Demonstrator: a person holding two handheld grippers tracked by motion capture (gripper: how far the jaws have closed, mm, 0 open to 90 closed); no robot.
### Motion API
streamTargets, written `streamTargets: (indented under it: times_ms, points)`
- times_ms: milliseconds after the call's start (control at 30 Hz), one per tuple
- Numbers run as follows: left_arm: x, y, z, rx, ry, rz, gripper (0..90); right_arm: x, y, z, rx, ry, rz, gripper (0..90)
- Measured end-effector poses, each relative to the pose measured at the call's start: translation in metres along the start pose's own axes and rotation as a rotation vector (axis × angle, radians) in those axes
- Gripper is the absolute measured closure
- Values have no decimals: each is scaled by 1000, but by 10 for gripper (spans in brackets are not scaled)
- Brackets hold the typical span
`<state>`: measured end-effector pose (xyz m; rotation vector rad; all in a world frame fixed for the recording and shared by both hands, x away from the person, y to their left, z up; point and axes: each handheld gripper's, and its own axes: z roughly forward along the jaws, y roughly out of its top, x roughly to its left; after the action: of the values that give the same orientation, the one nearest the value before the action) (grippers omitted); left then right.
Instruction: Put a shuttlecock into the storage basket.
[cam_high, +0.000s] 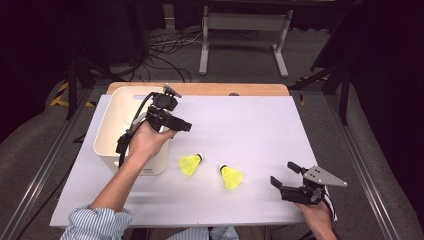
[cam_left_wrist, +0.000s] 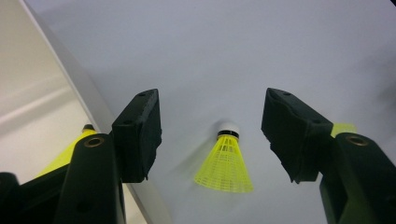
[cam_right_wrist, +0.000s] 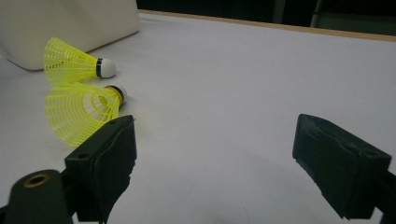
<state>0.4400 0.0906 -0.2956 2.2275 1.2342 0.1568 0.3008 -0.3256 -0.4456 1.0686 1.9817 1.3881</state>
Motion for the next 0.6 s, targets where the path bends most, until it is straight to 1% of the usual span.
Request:
streamTargets:
  times_ms: [167,400,433,500,600]
  points:
    - [-6,-1,5,12,-2,12,381,0,0,0,-1,0,0,141]
    - [-12,-5,10,16,-15,11,379,1,0,0,-1,2,0,141]
    - [-12,-6,11,18,-14,17,379,1,0,0,0,2,0,141]
    - [-15,-7,12,21,-18,18,379,1,0,0,0,2,0,141]
    - [-17,-9,14,25,-13,22,380,1,0,0,1,2,-1,141]
